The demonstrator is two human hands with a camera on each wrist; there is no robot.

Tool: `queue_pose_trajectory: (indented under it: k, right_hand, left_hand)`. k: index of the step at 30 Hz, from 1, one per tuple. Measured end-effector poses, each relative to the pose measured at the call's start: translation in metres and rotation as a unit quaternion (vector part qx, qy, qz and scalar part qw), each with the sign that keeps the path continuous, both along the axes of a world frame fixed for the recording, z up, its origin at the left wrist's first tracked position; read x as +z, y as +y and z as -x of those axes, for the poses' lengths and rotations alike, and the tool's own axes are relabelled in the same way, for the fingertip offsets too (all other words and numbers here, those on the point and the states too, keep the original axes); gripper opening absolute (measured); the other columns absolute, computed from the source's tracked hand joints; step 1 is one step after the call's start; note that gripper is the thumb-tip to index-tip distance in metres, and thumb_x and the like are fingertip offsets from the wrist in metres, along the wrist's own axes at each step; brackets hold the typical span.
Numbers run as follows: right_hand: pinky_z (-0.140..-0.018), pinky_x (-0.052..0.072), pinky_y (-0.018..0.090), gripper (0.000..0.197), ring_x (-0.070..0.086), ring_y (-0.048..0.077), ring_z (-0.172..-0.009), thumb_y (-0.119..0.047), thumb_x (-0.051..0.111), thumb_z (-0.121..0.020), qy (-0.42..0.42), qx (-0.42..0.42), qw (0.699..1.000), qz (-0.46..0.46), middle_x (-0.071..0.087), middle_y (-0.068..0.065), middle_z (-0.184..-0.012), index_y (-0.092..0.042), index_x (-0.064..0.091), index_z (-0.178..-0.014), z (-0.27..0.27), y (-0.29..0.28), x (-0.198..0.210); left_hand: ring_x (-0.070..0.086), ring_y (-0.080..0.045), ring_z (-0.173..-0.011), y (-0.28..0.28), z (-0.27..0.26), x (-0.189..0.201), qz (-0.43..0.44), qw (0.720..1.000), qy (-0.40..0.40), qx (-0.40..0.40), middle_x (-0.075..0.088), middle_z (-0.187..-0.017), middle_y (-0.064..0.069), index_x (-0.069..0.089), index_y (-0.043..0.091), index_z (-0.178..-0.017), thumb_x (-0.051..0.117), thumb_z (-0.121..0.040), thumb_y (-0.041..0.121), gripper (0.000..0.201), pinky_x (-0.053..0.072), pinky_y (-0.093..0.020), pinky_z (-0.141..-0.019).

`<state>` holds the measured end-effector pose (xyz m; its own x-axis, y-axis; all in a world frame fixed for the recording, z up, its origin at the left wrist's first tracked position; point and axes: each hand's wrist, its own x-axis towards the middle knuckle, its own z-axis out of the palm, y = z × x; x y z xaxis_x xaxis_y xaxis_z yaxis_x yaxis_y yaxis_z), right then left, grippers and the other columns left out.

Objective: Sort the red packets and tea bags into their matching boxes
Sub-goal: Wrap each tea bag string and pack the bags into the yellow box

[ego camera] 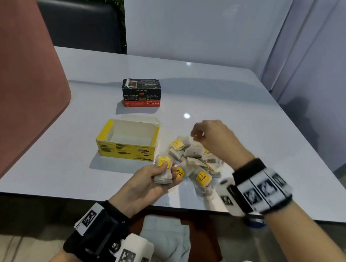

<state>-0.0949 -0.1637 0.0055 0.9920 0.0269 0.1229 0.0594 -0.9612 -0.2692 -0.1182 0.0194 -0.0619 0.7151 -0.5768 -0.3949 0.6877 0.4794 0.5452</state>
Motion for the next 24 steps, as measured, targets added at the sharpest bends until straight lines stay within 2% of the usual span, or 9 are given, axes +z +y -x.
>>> queue_pose_trajectory:
  k: [3, 6, 9, 14, 17, 19, 21, 22, 24]
  right_hand:
    - [-0.082, 0.044, 0.031, 0.03, 0.057, 0.024, -0.107, -0.002, 0.05, -0.089, 0.049, 0.067, 0.995, 0.06, 0.06, 0.007, -0.116, -0.016, 0.063, -0.113, -0.036, 0.011, 0.0]
    - [-0.089, 0.042, 0.034, 0.038, 0.048, 0.023, -0.12, -0.003, 0.049, -0.091, 0.145, 0.148, 0.964, 0.165, 0.052, 0.006, -0.126, -0.018, 0.054, -0.126, -0.059, 0.024, -0.01]
    - [-0.085, 0.045, 0.036, 0.028, 0.051, 0.026, -0.113, -0.008, 0.048, -0.091, 0.177, 0.162, 0.945, 0.221, 0.055, 0.008, -0.122, -0.014, 0.059, -0.116, -0.071, 0.025, -0.018]
    - [-0.071, 0.04, 0.031, 0.017, 0.057, 0.027, -0.097, -0.008, 0.051, -0.089, 0.119, 0.137, 0.967, 0.179, 0.059, 0.009, -0.109, -0.011, 0.06, -0.102, -0.066, 0.018, -0.014]
    - [-0.069, 0.037, 0.029, 0.008, 0.054, 0.023, -0.081, -0.012, 0.056, -0.087, 0.073, 0.1, 0.989, 0.086, 0.058, 0.004, -0.089, -0.011, 0.06, -0.094, -0.055, 0.006, 0.0]
    - [-0.064, 0.044, 0.029, 0.006, 0.057, 0.018, -0.065, -0.007, 0.06, -0.085, 0.056, 0.082, 0.992, -0.08, 0.061, 0.003, -0.074, -0.012, 0.056, -0.086, -0.039, 0.003, 0.011]
    - [-0.053, 0.049, 0.025, 0.011, 0.059, 0.015, -0.053, -0.004, 0.063, -0.085, 0.09, 0.084, 0.952, -0.281, 0.065, 0.006, -0.068, -0.009, 0.054, -0.087, -0.016, 0.009, 0.014]
    - [-0.05, 0.049, 0.022, 0.012, 0.06, 0.015, -0.051, -0.005, 0.064, -0.085, 0.12, 0.082, 0.929, -0.339, 0.066, 0.006, -0.068, -0.008, 0.055, -0.09, -0.005, 0.014, 0.01]
    - [-0.05, 0.047, 0.021, 0.019, 0.059, 0.01, -0.049, -0.009, 0.069, -0.081, 0.159, 0.074, 0.919, -0.353, 0.066, 0.001, -0.066, -0.009, 0.056, -0.094, 0.014, 0.026, -0.007]
  left_hand:
    - [0.057, -0.012, -0.056, 0.002, 0.0, -0.002, -0.018, 0.999, -0.035, -0.004, 0.056, -0.07, -0.007, 0.052, -0.003, -0.103, 0.039, -0.094, 0.004, 0.017, 0.059, -0.029, -0.066]
    - [0.057, -0.011, -0.055, 0.005, 0.002, -0.002, -0.023, 0.998, -0.064, -0.012, 0.055, -0.072, -0.006, 0.053, 0.0, -0.101, 0.041, -0.093, 0.004, 0.016, 0.058, -0.027, -0.065]
    - [0.06, -0.012, -0.06, 0.013, 0.003, 0.001, -0.026, 0.997, -0.069, -0.013, 0.058, -0.075, -0.006, 0.055, 0.001, -0.102, 0.05, -0.086, 0.014, 0.022, 0.059, -0.03, -0.072]
    - [0.062, -0.021, -0.078, 0.021, -0.004, 0.001, 0.02, 1.0, -0.004, 0.006, 0.061, -0.087, -0.012, 0.058, 0.001, -0.103, 0.051, -0.082, 0.042, 0.047, 0.053, -0.038, -0.085]
    - [0.063, -0.023, -0.079, 0.018, -0.004, 0.0, 0.044, 0.998, 0.032, 0.01, 0.062, -0.086, -0.012, 0.057, 0.001, -0.104, 0.048, -0.084, 0.046, 0.05, 0.051, -0.04, -0.088]
    - [0.061, -0.023, -0.081, 0.013, -0.003, 0.0, 0.064, 0.997, 0.052, 0.01, 0.06, -0.086, -0.012, 0.057, 0.002, -0.103, 0.048, -0.086, 0.045, 0.047, 0.053, -0.042, -0.084]
    - [0.058, -0.024, -0.095, 0.008, -0.003, -0.001, 0.095, 0.993, 0.074, 0.009, 0.062, -0.097, -0.013, 0.056, 0.003, -0.111, 0.048, -0.089, 0.044, 0.048, 0.054, -0.044, -0.084]
    - [0.055, -0.026, -0.11, 0.005, -0.004, -0.003, 0.107, 0.991, 0.076, 0.005, 0.062, -0.112, -0.015, 0.055, 0.003, -0.12, 0.046, -0.091, 0.044, 0.051, 0.055, -0.045, -0.085]
    - [0.043, -0.027, -0.128, -0.001, -0.004, -0.006, 0.107, 0.992, 0.063, -0.002, 0.051, -0.136, -0.014, 0.048, 0.006, -0.134, 0.038, -0.096, 0.044, 0.055, 0.052, -0.043, -0.09]
